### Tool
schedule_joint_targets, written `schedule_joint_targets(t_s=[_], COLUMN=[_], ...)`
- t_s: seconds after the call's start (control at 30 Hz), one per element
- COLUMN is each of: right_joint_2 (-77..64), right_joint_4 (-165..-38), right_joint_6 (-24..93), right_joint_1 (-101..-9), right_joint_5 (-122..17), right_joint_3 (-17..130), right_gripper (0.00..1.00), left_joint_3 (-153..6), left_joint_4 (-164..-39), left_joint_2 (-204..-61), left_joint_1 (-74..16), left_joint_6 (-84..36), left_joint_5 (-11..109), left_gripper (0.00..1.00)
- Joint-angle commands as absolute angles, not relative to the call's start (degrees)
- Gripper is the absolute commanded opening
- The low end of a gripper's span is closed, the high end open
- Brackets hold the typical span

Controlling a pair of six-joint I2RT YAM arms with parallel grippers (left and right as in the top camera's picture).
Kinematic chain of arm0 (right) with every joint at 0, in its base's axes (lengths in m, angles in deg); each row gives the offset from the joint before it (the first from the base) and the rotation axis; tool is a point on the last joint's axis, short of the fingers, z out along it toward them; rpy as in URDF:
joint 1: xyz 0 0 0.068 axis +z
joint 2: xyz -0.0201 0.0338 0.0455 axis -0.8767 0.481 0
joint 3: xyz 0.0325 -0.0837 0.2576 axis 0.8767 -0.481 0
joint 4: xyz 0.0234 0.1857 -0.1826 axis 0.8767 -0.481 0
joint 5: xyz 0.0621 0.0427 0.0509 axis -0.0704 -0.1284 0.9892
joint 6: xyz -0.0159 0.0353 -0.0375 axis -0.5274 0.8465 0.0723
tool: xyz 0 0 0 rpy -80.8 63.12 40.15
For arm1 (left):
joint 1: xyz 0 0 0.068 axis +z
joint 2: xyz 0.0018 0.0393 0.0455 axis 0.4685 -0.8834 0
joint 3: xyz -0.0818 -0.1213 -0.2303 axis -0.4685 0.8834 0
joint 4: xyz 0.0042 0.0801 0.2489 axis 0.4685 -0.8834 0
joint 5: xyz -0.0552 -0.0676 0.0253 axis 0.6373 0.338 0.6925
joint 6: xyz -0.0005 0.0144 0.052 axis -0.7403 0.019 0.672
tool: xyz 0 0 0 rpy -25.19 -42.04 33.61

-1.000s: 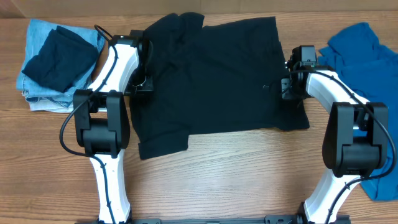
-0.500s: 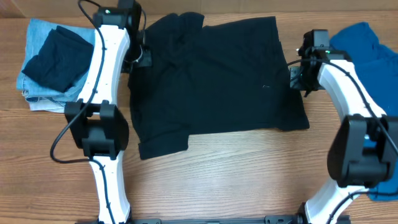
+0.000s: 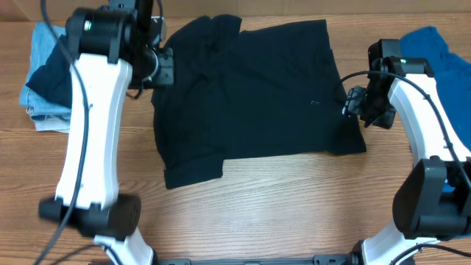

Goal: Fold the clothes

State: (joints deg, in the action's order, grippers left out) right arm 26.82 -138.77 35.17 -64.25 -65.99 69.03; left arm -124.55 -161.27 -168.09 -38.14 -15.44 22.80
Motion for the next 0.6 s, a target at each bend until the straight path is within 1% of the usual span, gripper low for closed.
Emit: schedule_joint_targets(t_s=[0.0, 0.07, 0.13, 0.17, 0.23, 0.3, 0.33, 0.37, 0.4, 0.43, 0.47, 0.57], right_joint_2=[22.9, 21.4, 19.6, 18.5, 17.1, 16.7, 16.7, 16.7, 16.7, 16.7, 16.7, 16.7], right_joint_4=[-139.9, -139.4, -138.6, -138.0, -136.9, -134.9, -134.1, -132.1, -130.4, -129.2, -127.3, -119.1], right_joint_6=[40.2, 40.4, 40.5, 40.3, 39.6, 38.2, 37.5, 33.2, 30.2, 29.5, 29.5, 29.4], right_joint_1=[-64.5, -64.5, -64.5, -64.5, -64.3, -64.3, -64.3, -64.3, -64.3, -64.3, -64.3, -64.3], right_joint_5=[-67.2, -67.3, -67.5, -67.4, -67.4, -66.8, -66.4, -63.3, -60.6, -59.2, -58.1, -54.8], right_joint_3=[69.3, 68.1, 67.7, 67.7, 67.7, 67.7, 67.7, 67.7, 67.7, 67.9, 68.0, 68.0], right_gripper=[0.70, 0.70, 0.71, 0.72, 0.72, 0.69, 0.64, 0.57, 0.40, 0.17, 0.04, 0.04], left_joint_3=[-116.9, -110.8, -103.8, -97.4, -90.3, -84.1, -82.3, -80.5, -80.4, -80.8, -81.6, -87.1], left_joint_4=[-160.8, -158.6, -154.7, -150.2, -143.3, -133.9, -129.7, -122.7, -119.8, -117.2, -115.2, -112.4], left_joint_2=[-160.8, -156.7, -152.1, -148.2, -144.3, -142.0, -141.9, -142.8, -143.9, -145.6, -147.8, -156.9], left_joint_1=[-40.9, -41.2, -41.1, -41.0, -41.0, -41.0, -41.0, -41.0, -41.0, -41.0, -41.0, -40.8], left_joint_6=[-19.6, -20.0, -20.9, -22.3, -22.8, -22.4, -21.6, -18.9, -18.1, -17.5, -17.1, -15.4], left_joint_5=[19.3, 19.2, 18.1, 14.8, 11.5, 10.9, 11.1, 12.4, 13.4, 14.5, 14.9, 16.7], left_gripper=[0.07, 0.07, 0.10, 0.14, 0.18, 0.21, 0.21, 0.18, 0.13, 0.06, 0.04, 0.04])
